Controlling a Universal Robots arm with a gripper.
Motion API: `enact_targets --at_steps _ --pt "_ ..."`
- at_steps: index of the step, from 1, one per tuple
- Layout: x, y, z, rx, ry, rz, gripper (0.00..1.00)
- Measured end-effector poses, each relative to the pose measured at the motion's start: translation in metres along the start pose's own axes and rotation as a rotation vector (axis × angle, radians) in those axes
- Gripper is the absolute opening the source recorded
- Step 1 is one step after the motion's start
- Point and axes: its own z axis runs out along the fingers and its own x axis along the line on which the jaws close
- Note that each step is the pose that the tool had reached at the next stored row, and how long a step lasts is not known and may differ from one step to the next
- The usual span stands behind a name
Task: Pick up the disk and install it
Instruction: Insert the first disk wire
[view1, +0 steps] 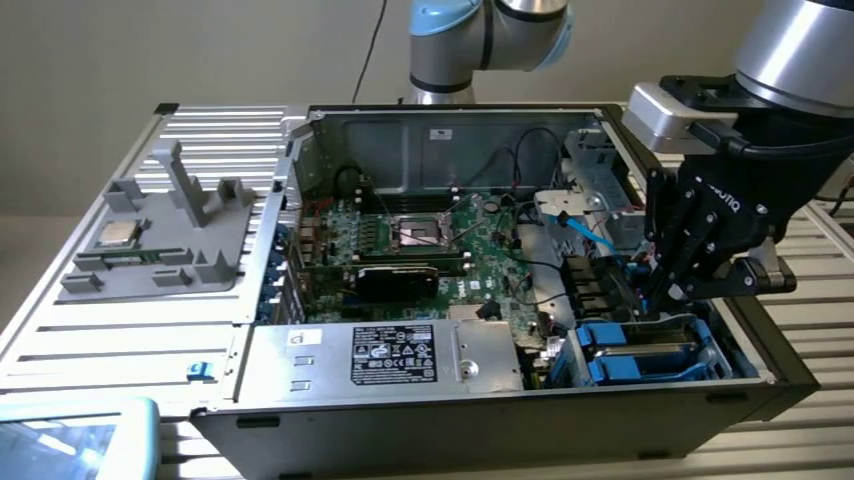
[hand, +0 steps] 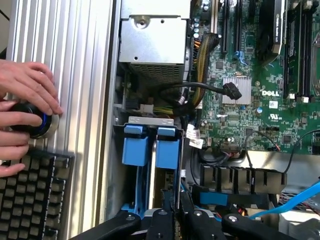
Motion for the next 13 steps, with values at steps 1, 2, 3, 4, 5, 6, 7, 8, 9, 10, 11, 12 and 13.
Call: enact_targets --at_steps 1,2,3,4,5,6,7,8,9,10,11,12,13 --pt "0.0000 0.0000 0.0000 -0.0001 0.0001 0.000 0.16" --pt "0.0000 0.0000 0.0000 -0.0001 0.0000 0.000 0.16" --pt "0.0000 -0.0002 -0.0001 -0.0005 0.0006 0.000 0.16" --pt "0.0001 -0.0012 0.0000 -0.0014 0.0008 0.000 0.16" --pt "0.0002 -0.0027 -0.0001 -0.0026 0.0007 0.000 0.16" --pt "0.0002 -0.0040 -0.0003 -0.0032 0.0009 0.000 0.16" --pt "0.0001 -0.0044 -0.0002 -0.0043 0.0006 0.001 0.16" --pt "0.0001 -0.0044 0.0002 -0.0054 0.0003 0.004 0.16" --pt "0.0002 -0.0045 0.0006 -0.0065 0.0000 0.007 0.16" --pt "0.0004 -0.0045 0.0010 -0.0073 -0.0002 0.010 0.16" --pt "0.0010 -0.0046 0.0014 -0.0086 -0.0005 0.013 0.16" --pt "0.0014 -0.0046 0.0018 -0.0107 -0.0009 0.015 0.16" --pt "0.0018 -0.0046 0.0022 -0.0135 -0.0021 0.018 0.16"
